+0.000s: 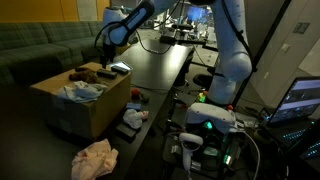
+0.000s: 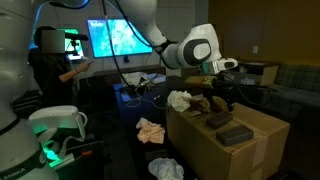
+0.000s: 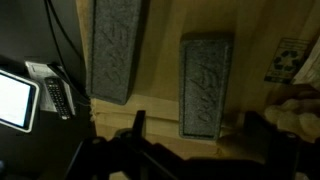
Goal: Place the turnip plushie on the table, then the duster on the box, then the left duster on the table, then the blue sponge on the box, then the white towel on the table, then the white cloth on the box, then the small brown object on the table, then the duster on the box, then the moose on the table, and finally, the peach shirt on the box
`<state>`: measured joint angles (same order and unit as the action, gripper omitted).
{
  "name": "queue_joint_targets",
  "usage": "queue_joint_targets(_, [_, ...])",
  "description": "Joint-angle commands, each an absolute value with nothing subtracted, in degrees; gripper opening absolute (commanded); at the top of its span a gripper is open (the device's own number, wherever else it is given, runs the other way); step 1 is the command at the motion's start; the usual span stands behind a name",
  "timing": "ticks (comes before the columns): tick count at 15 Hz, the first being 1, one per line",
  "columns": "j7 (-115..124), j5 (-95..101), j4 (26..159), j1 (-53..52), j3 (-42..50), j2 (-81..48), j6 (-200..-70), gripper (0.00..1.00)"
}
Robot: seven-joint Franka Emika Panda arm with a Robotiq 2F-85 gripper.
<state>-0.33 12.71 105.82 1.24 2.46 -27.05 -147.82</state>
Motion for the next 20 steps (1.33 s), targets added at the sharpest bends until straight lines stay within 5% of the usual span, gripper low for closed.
queue_joint_targets(1, [-5.37,9.28,107.33,2.38,0.34,-26.88,-149.31,1.0])
queue_joint_targets(20, [-17.65,3.1,104.01,6.74,-3.19,-32.79,-146.13,1.0])
